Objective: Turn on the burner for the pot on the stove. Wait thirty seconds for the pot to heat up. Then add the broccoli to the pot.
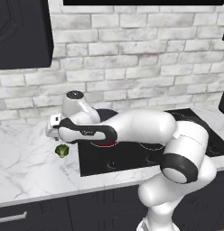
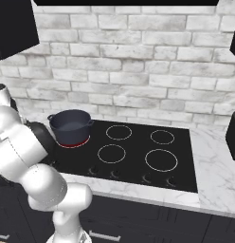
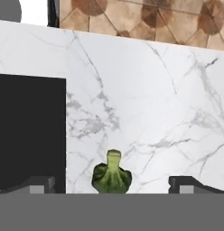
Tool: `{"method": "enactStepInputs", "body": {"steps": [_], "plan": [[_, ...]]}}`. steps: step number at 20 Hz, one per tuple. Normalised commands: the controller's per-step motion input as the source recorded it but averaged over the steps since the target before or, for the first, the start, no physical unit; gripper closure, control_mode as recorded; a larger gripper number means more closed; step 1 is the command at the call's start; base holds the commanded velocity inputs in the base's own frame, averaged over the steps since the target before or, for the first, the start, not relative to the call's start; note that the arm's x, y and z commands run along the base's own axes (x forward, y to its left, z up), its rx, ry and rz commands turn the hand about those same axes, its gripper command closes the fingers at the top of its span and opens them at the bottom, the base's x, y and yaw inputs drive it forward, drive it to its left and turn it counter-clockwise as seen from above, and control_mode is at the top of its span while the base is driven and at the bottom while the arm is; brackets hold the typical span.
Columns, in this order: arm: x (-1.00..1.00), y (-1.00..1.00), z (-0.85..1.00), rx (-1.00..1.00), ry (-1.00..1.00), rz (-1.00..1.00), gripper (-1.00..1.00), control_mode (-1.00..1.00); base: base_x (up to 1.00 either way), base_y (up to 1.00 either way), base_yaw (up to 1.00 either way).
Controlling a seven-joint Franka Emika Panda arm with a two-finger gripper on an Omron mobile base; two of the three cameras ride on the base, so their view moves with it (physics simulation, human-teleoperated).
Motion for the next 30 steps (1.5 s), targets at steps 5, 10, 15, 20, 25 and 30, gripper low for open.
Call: {"method": "enactStepInputs", "body": {"steps": [5, 10, 15, 20, 25, 30], "plan": [[0.00, 0.02, -0.30, -0.04, 0.00, 0.02, -1.00, -1.00, 0.00, 0.00, 0.00], [0.01, 0.20, -0.34, -0.05, -0.01, 0.01, -1.00, -1.00, 0.00, 0.00, 0.00], [0.09, 0.15, -0.22, -0.04, -0.04, 0.00, -1.00, -1.00, 0.00, 0.00, 0.00], [0.20, 0.00, -0.24, -0.02, -0.08, 0.00, -1.00, -1.00, 0.00, 0.00, 0.00], [0.21, 0.01, -0.28, 0.00, 0.00, 0.00, -1.00, -1.00, 0.00, 0.00, 0.00], [0.22, 0.07, -0.40, 0.00, 0.00, 0.00, -1.00, -1.00, 0.00, 0.00, 0.00]]}}
